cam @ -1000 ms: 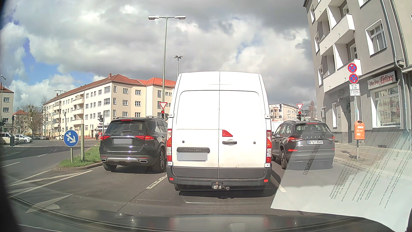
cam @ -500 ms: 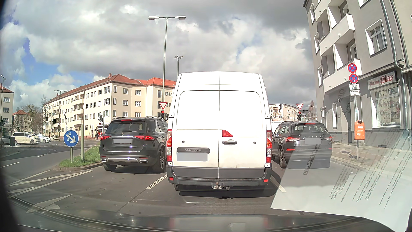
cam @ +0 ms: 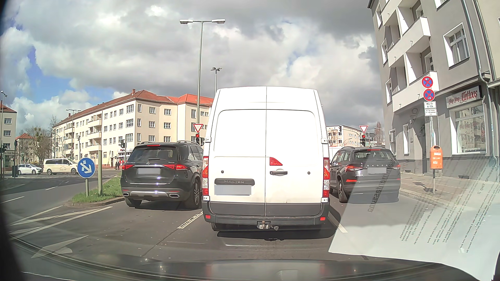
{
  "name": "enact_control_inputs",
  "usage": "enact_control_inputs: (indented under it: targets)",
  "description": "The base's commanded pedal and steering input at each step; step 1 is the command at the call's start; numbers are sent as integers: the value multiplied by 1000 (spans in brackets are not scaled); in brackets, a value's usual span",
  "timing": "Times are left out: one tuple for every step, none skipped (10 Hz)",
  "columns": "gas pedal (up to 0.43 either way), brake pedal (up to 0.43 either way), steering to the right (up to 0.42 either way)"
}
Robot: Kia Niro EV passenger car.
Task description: Follow the waypoints while adhering to traffic rules and regulations
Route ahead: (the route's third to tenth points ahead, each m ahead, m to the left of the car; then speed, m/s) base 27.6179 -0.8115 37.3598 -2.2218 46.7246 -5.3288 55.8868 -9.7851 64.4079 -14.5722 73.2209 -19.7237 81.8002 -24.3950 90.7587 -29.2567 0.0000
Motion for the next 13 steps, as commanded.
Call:
enact_control_inputs:
  targets:
    - [0,390,-10]
    - [0,396,-9]
    - [0,390,-9]
    - [0,390,-9]
    - [0,390,-10]
    - [0,390,-10]
    - [0,390,-10]
    - [0,390,-12]
    - [0,396,-16]
    - [0,390,-19]
    - [0,390,-26]
    - [0,390,-31]
    - [0,390,-38]
